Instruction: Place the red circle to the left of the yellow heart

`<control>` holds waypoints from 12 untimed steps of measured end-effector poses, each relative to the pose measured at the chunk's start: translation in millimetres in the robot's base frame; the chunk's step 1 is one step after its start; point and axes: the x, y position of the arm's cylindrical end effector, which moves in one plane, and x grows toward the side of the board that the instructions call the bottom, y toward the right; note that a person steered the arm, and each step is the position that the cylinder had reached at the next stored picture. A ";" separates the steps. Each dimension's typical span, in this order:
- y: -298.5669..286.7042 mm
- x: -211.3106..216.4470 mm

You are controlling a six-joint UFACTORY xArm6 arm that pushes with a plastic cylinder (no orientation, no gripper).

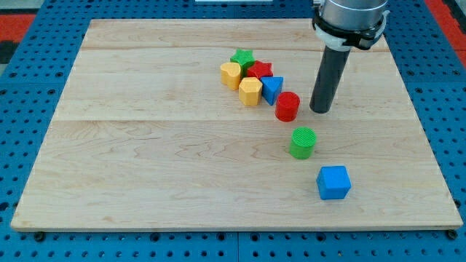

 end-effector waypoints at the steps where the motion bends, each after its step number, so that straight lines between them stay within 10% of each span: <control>1: -34.7 21.5; 5: -27.9 -3.5; 12: -238.4 6.5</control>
